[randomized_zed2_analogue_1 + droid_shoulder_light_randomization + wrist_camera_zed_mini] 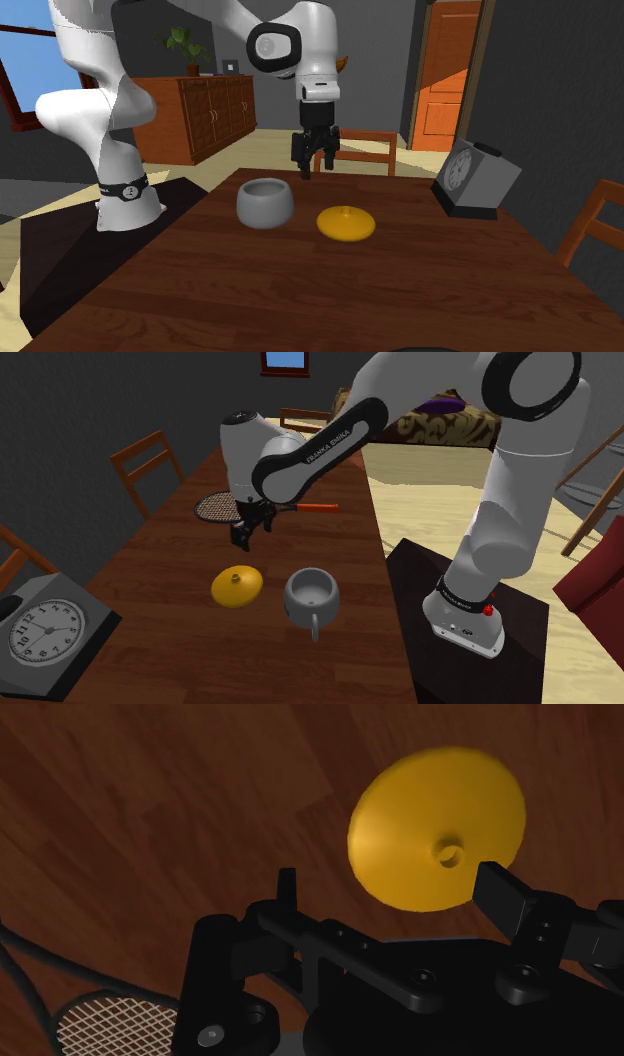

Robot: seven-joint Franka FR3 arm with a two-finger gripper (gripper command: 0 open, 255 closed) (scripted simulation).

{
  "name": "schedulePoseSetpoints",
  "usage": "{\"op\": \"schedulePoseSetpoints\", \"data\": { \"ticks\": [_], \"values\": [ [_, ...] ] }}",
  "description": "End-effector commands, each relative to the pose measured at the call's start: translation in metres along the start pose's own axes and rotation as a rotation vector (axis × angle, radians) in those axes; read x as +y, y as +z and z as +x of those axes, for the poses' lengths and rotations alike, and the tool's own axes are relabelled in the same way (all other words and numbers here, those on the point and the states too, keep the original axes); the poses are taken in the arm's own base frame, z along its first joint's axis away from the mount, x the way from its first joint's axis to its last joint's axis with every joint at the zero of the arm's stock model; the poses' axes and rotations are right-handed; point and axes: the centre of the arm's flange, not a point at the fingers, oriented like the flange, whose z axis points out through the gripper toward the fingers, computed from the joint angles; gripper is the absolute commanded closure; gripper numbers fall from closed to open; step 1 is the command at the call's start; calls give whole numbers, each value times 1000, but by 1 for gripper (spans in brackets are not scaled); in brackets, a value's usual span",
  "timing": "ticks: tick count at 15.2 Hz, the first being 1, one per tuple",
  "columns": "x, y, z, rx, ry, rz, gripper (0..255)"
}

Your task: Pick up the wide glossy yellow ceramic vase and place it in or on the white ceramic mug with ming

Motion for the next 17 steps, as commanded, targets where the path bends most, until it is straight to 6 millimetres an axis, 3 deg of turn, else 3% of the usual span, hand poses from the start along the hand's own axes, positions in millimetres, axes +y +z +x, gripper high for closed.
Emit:
{"op": "schedulePoseSetpoints", "data": {
  "ticks": [1, 7, 15, 17],
  "values": [
    [-20, 15, 13, -4, -1, 4, 0],
    [-75, 61, 44, -17, -4, 15, 0],
    [-79, 104, 45, -18, -5, 16, 0],
    [-79, 104, 45, -18, -5, 16, 0]
  ]
}}
